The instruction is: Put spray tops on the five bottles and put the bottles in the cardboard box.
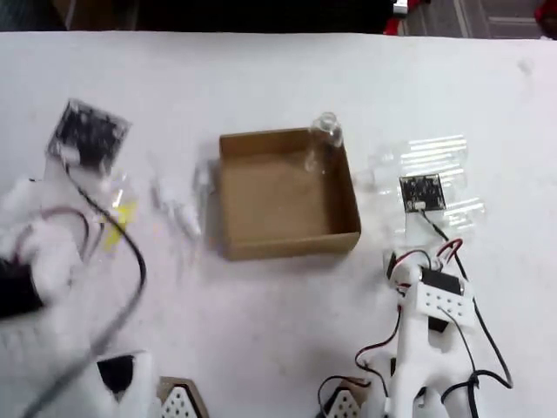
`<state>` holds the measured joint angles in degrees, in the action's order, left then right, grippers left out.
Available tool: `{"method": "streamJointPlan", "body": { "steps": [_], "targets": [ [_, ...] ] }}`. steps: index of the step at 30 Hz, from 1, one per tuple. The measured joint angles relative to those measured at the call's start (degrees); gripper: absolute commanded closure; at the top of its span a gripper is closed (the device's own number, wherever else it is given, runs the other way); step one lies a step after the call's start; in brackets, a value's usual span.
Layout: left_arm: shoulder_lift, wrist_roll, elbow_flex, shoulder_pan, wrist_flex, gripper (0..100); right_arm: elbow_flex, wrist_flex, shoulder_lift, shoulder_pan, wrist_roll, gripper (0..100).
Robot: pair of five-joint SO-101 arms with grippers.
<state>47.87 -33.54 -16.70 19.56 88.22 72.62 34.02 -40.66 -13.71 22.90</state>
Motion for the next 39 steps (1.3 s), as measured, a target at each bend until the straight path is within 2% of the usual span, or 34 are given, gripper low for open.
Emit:
{"method": "streamJointPlan", "body": {
  "steps": [4, 11, 23, 33, 39],
  "targets": [
    [-15.1, -3.6, 4.8, 2.9, 2.0, 74, 0.0, 0.0, 0.0, 0.0, 0.0, 87.2],
    [-39.9, -3.8, 16.9, 3.1, -0.7, 73, 0.0, -0.4, 0.5, 0.0, 0.0, 87.2],
    [-84.6, 15.6, 56.7, 3.0, 4.8, 74, 0.0, -0.5, 0.5, 0.2, 0.0, 87.2],
    [-112.6, 17.0, 93.5, 3.0, 11.8, 74, 0.0, -0.5, 0.5, 0.2, 0.0, 87.2],
    [-120.6, 17.0, 101.0, 3.0, 13.3, 74, 0.0, -0.5, 0.5, 0.2, 0.0, 87.2]
  ]
}}
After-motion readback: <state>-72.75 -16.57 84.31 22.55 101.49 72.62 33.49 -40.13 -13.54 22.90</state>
